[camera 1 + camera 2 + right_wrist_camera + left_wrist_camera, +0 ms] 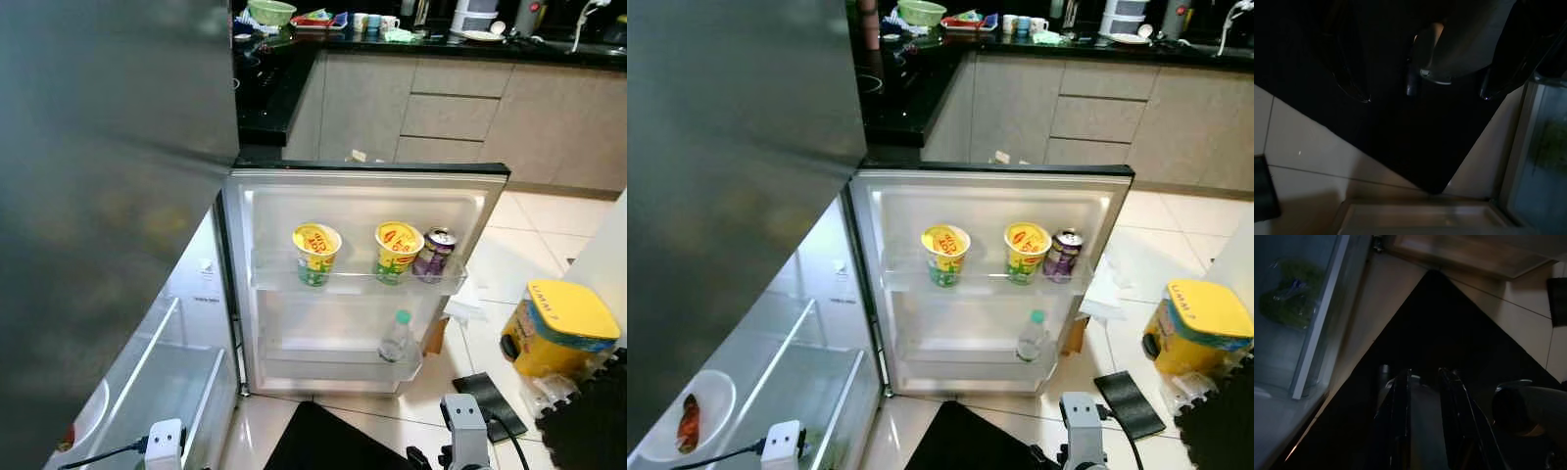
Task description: Restocking fridge
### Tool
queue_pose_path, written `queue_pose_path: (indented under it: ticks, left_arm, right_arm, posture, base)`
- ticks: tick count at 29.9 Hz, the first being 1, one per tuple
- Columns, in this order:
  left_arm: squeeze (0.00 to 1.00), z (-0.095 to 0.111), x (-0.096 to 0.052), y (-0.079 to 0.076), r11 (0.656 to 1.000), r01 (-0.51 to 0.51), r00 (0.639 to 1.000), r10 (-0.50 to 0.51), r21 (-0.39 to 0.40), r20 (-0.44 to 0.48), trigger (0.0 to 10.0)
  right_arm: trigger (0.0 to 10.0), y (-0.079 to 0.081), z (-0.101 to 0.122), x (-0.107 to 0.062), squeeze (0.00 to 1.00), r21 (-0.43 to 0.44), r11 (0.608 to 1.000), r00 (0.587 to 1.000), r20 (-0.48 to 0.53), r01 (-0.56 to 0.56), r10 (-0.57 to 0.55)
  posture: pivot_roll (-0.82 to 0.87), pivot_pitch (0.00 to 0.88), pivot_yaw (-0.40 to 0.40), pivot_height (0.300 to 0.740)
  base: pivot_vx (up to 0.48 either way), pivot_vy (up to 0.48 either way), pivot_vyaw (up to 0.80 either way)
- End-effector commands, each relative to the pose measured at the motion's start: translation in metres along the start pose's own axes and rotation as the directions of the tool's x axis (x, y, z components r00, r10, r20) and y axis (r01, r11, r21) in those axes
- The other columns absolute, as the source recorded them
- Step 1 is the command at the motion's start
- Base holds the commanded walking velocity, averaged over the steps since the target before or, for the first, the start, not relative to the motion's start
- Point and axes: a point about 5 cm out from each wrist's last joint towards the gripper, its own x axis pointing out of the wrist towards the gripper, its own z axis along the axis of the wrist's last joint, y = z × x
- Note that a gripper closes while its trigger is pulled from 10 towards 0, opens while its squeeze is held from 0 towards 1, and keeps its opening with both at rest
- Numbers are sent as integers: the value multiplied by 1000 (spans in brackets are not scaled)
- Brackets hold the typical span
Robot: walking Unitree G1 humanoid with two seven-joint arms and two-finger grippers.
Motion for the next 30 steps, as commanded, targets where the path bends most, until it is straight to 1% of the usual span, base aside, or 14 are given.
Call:
queue_pose_path:
  ticks: [1,2,6,8,10,15,18,21,27,30]
  left_arm:
    - [0,-2,0,0,1000,-6,1000,6,4,-18,10000]
    - [0,-2,0,0,1000,-6,1000,6,4,-18,10000]
    - [0,-12,-2,-1,1000,2,999,-3,-13,-54,10000]
    - [0,-15,-3,-2,1000,6,998,-7,-20,-64,10000]
    - [0,-21,-5,-2,999,7,996,-10,-37,-87,10000]
    - [0,-24,-6,-2,999,4,995,-8,-41,-95,10000]
    - [0,-31,-8,-2,999,-2,993,-4,-53,-114,10000]
    - [0,-32,-9,-2,998,-4,993,-3,-57,-117,10000]
    - [0,-30,-8,-2,998,-5,993,-2,-60,-116,10000]
    - [0,-29,-7,-2,998,-12,994,5,-64,-112,10000]
  right_arm:
    - [10000,1,-3,0,0,-8,1000,1000,-18,4,-5]
    - [10000,1,-3,0,0,-8,1000,1000,-18,4,-5]
    - [10000,0,-17,-3,0,-14,999,997,-72,36,-37]
    - [10000,0,-21,-4,0,-15,999,995,-87,47,-48]
    - [10000,-1,-30,-6,0,-16,998,991,-117,67,-68]
    - [10000,-1,-34,-7,0,-16,997,989,-129,75,-77]
    - [10000,-2,-46,-11,0,-21,996,981,-168,91,-93]
    - [10000,-3,-47,-12,0,-28,995,980,-175,97,-100]
    - [10000,-4,-42,-11,0,-39,994,980,-166,105,-110]
    - [10000,-4,-41,-10,0,-47,993,980,-164,106,-113]
  posture:
    - [-45,0,-34,740]
    - [-45,0,-34,740]
    - [-47,0,-30,740]
    - [-47,0,-30,740]
    - [-46,0,-29,740]
    - [-46,0,-29,740]
    - [-43,0,-29,740]
    - [-43,0,-29,740]
    - [-45,0,-29,740]
    - [-45,0,-29,740]
  base:
    - [0,0,0]
    - [0,0,0]
    - [0,0,0]
    - [0,-382,0]
    - [0,-480,0]
    - [0,-480,0]
    - [0,-480,0]
    - [0,-480,0]
    - [0,-480,0]
    - [0,-257,0]
